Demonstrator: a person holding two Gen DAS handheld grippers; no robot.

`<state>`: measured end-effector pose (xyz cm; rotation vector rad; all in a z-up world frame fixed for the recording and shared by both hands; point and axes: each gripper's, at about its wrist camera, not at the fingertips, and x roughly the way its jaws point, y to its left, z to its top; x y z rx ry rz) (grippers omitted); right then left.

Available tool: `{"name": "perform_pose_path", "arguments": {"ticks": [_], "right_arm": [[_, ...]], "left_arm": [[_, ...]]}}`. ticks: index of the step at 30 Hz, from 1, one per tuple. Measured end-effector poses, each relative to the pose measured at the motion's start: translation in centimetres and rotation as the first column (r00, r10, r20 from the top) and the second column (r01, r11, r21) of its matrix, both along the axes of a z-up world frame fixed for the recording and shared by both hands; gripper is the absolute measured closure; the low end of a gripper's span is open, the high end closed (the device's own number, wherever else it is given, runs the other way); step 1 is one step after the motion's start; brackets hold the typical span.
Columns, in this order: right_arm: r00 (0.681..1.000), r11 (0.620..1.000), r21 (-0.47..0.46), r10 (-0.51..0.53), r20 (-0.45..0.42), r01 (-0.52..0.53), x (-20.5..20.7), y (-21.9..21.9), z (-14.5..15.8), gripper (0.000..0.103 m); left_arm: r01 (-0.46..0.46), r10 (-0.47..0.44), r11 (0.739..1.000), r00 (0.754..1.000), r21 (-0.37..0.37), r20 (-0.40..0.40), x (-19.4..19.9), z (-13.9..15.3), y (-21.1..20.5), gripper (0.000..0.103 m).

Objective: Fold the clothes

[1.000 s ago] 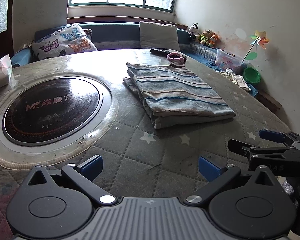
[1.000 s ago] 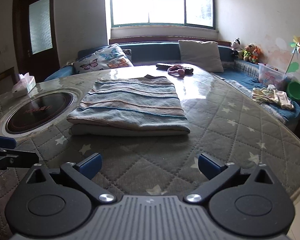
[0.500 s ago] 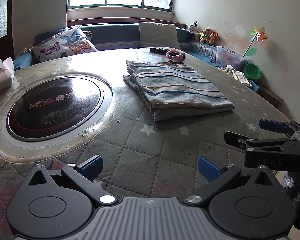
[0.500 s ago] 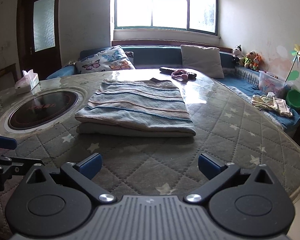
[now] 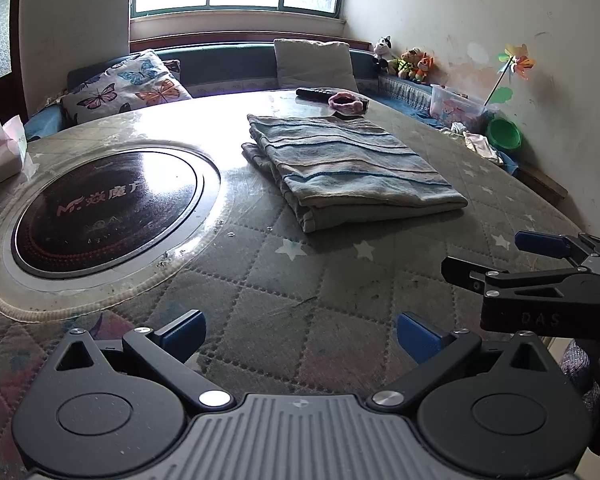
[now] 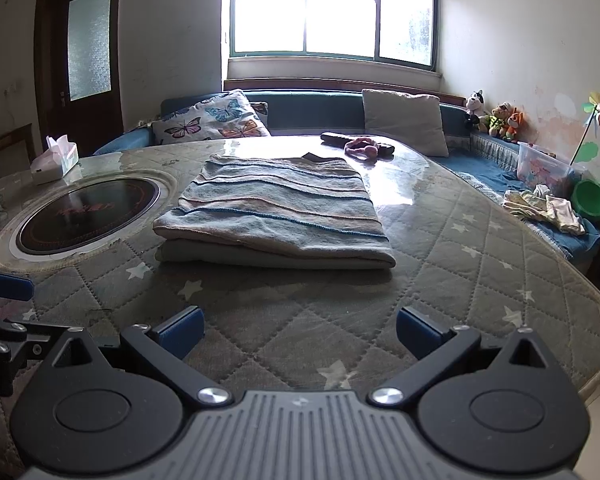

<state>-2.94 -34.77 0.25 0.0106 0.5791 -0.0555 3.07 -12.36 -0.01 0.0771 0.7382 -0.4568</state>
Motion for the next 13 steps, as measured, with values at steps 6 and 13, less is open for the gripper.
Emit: {"name": "perform_pose_path", "arguments": {"ticks": [6, 13], "right_arm": [[1.0, 1.0, 0.005, 0.001, -0.004, -0.001, 0.02, 0.08, -0.08, 0.0], [1.0, 1.0, 0.007, -0.002, -0.005, 0.002, 0.16, 0.13, -0.15, 0.0]], "left_arm": [[-0.002, 0.002, 1.0, 1.0, 0.002, -0.005, 0.05, -0.06, -0.1, 0.0], [0.001, -0.001, 1.0, 1.0, -0.003, -0.006, 0.2, -0.14, -0.12, 0.0]]}}
